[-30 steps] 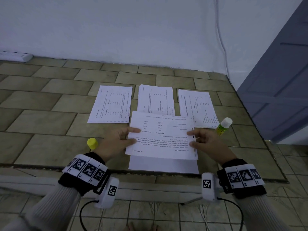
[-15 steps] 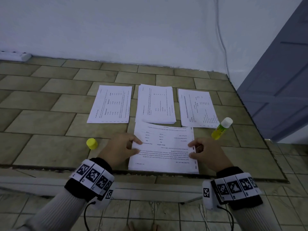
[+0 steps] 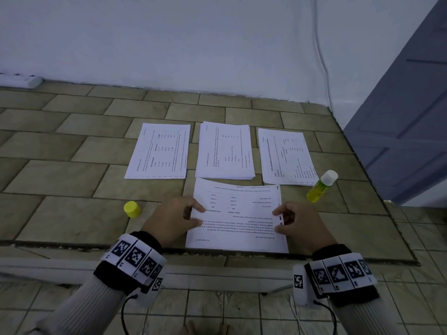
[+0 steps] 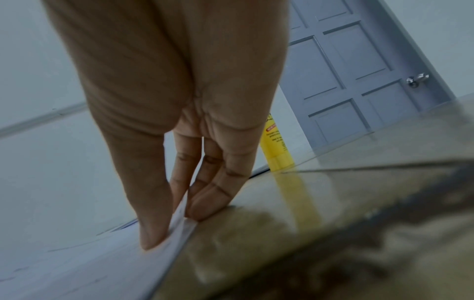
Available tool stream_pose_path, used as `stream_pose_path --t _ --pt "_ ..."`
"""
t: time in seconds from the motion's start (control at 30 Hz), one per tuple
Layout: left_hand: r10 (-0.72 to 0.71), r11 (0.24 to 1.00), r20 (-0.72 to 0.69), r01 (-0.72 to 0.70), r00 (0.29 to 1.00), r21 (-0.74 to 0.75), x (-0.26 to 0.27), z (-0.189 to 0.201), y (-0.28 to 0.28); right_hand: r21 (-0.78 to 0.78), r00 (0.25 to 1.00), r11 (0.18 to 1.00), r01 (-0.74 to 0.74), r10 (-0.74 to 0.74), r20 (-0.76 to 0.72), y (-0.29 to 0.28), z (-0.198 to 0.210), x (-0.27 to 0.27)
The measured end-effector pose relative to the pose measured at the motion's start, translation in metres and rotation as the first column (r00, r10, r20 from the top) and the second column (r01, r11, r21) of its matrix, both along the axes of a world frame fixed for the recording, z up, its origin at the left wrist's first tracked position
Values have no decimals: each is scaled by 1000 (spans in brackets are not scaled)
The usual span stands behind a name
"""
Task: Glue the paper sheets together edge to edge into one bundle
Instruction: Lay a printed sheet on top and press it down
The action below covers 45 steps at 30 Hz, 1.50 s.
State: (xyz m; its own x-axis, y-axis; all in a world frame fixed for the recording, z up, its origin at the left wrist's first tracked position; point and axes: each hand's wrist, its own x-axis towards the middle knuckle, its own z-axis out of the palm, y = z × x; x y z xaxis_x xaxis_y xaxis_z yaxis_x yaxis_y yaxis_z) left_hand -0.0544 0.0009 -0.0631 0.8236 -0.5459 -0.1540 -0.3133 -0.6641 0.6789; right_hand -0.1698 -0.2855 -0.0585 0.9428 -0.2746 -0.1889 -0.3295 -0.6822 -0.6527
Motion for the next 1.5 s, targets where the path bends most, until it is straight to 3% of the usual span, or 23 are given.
stream_pose_path --t 1.07,1.3,1.43,1.5 --pt "1 1000 24 -1 1000 -5 -4 -3 2 -53 999 997 -53 53 2 1 3 -3" --pt "-65 963 277 -12 959 270 -5 -5 -2 -230 995 969 -85 69 -79 8 8 0" --pt "-29 964 311 -56 950 261 -10 -12 -15 -479 984 865 -152 88 -154 20 18 0" --pt "-86 943 318 -25 944 330 -9 -22 -21 -546 987 823 -159 119 -109 32 23 3"
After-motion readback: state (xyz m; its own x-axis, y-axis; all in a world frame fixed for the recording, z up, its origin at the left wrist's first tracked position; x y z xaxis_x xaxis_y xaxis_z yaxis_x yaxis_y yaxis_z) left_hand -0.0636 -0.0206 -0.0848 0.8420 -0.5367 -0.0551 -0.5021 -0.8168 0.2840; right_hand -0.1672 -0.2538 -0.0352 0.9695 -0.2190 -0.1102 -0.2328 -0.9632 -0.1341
